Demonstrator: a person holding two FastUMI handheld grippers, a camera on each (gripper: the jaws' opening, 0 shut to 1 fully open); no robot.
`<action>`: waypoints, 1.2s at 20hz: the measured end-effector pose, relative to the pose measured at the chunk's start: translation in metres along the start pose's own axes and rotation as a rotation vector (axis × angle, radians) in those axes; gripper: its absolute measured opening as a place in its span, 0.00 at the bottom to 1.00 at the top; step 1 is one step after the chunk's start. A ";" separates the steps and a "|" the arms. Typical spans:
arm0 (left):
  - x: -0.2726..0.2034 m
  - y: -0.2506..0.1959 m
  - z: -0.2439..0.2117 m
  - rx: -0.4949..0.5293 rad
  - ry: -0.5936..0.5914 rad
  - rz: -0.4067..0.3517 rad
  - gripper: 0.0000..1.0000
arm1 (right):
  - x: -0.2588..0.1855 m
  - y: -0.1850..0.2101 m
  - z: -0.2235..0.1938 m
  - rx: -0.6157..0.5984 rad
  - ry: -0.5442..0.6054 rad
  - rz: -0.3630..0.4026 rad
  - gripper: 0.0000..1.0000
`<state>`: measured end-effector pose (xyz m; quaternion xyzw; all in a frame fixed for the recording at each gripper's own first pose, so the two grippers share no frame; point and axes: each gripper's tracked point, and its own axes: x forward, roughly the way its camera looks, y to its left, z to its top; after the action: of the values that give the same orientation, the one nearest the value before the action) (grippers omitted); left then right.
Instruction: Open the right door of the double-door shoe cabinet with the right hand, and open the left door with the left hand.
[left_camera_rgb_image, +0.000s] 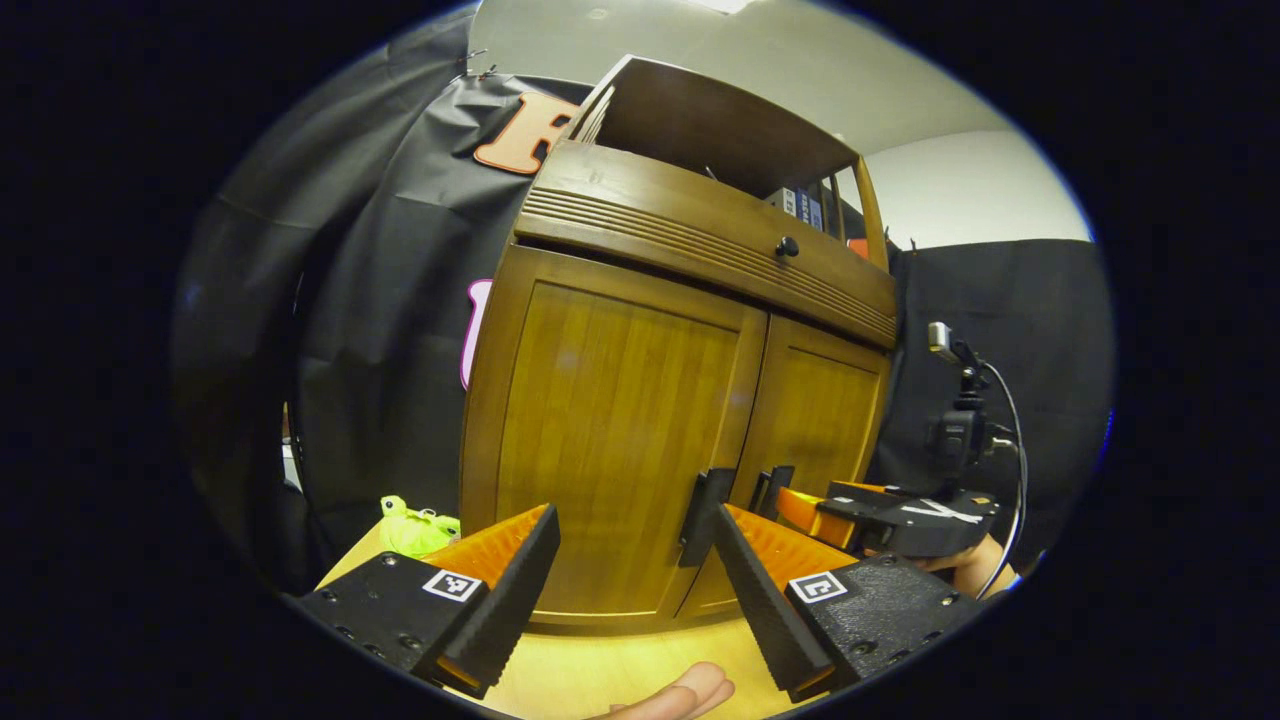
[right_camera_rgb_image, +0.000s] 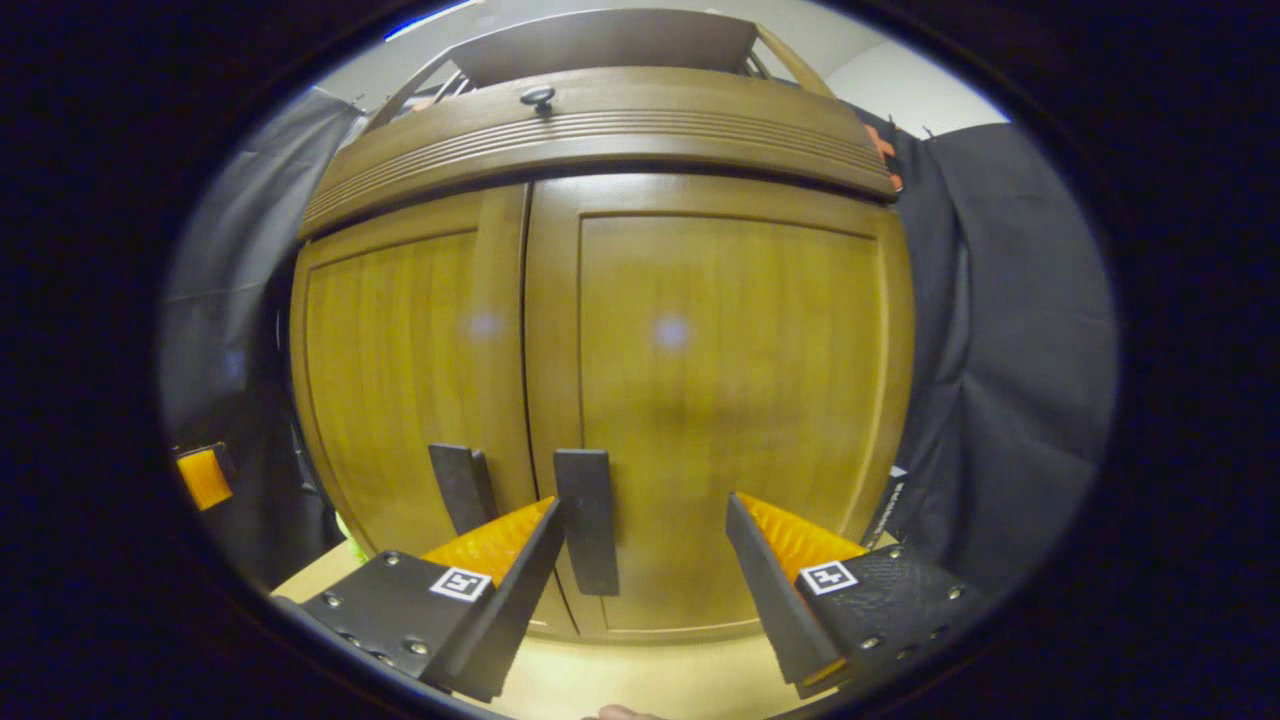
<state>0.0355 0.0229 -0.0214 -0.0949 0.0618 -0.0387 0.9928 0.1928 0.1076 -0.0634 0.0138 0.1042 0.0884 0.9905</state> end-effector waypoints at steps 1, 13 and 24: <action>0.000 -0.002 -0.001 -0.003 0.005 -0.010 0.96 | 0.006 0.004 -0.001 -0.007 0.002 0.004 0.96; -0.009 -0.031 -0.009 0.082 -0.006 -0.048 0.96 | 0.034 0.028 -0.011 0.067 0.011 0.122 0.24; -0.022 -0.057 -0.012 0.152 -0.043 -0.058 0.96 | -0.037 0.008 -0.022 0.083 -0.004 0.253 0.24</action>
<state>0.0080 -0.0336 -0.0199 -0.0219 0.0344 -0.0697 0.9967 0.1515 0.1089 -0.0767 0.0679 0.1030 0.2083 0.9702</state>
